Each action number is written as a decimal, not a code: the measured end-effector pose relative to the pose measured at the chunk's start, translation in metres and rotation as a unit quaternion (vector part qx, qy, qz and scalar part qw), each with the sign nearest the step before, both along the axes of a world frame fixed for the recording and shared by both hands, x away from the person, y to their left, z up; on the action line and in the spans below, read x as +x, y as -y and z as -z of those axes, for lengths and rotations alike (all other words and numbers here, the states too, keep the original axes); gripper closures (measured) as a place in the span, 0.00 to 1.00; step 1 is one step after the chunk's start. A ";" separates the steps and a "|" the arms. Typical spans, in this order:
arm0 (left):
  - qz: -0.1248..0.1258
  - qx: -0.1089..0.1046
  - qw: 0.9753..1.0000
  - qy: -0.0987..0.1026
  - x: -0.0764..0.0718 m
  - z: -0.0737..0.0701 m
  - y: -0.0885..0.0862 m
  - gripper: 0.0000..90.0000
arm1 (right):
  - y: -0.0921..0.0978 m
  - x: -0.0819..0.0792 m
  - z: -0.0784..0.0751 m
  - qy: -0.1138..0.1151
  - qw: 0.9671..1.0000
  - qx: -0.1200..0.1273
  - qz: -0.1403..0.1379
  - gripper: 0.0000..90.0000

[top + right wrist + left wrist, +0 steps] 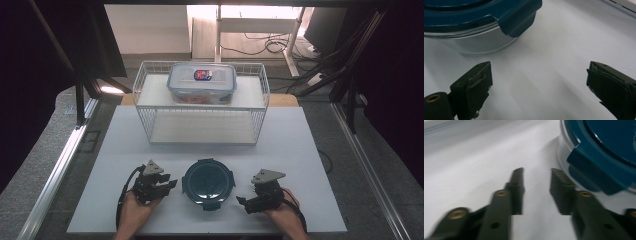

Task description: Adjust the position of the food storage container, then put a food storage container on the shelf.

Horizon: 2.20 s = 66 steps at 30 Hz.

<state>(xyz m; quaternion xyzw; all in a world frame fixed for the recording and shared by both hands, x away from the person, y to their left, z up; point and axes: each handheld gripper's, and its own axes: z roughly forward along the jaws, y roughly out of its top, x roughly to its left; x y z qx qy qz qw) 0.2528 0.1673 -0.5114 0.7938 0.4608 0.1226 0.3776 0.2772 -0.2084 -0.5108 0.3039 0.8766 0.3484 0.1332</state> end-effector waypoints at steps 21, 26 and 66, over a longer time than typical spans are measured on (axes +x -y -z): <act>0.053 -0.023 0.998 0.036 -0.037 0.012 -0.016 0.05 | 0.003 -0.009 -0.001 -0.016 0.999 0.039 -0.018 0.01; 0.055 -0.022 0.997 0.042 -0.036 0.012 -0.015 0.05 | 0.004 -0.009 -0.002 -0.012 0.998 0.051 -0.021 0.00; 0.102 -0.053 0.993 -0.011 -0.002 -0.018 0.019 0.11 | -0.019 0.020 -0.042 -0.088 0.993 0.076 -0.014 0.11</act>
